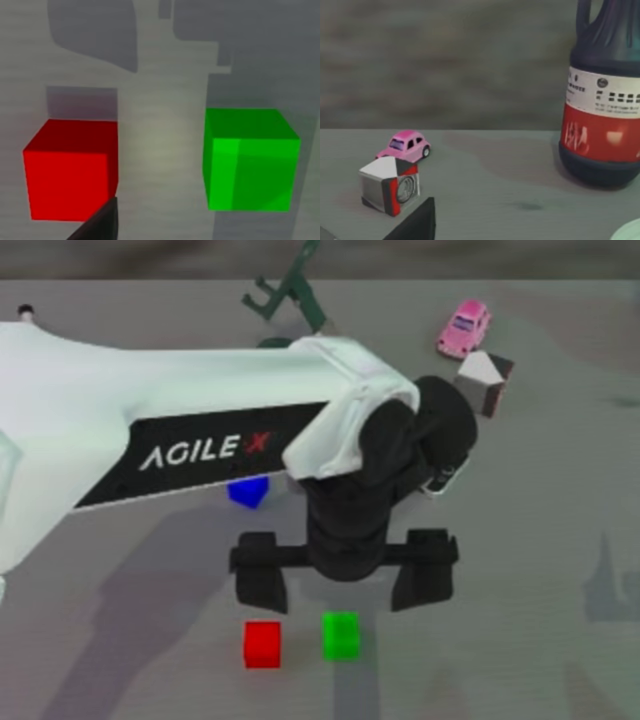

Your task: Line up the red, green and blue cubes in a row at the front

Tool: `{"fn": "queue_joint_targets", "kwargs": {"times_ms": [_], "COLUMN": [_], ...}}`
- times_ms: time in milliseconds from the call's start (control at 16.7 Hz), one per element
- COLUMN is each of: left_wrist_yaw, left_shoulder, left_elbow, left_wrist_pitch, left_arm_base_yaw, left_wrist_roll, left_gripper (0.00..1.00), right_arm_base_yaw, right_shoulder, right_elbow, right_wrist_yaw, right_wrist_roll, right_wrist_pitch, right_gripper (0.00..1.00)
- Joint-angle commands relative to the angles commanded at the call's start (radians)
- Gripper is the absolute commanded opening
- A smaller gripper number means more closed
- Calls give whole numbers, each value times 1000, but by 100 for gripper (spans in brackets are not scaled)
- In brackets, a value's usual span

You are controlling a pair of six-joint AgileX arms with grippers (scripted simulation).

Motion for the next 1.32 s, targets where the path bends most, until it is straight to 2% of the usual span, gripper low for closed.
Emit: {"fn": "queue_joint_targets", "kwargs": {"times_ms": [180,480,660,840,1320], "left_wrist_yaw": [-1,-1,0,4,21], "left_shoulder": [-34,-33,-2,64,260], "left_elbow": [58,61,103,186,439], "left_wrist_pitch": [-80,-83,-94,-119,-191], "left_arm_base_yaw": [7,3,34,107,364], "left_wrist_roll": [-1,2,69,230,800], "left_gripper": [100,100,100,100,100], "right_arm_base_yaw": [0,0,0,0,0], "right_shoulder": [0,0,0,0,0], "right_elbow": [0,0,0,0,0], "right_wrist_yaw": [0,0,0,0,0], "right_wrist_roll": [0,0,0,0,0], "right_wrist_pitch": [0,0,0,0,0], "right_gripper": [100,100,100,100,100]}}
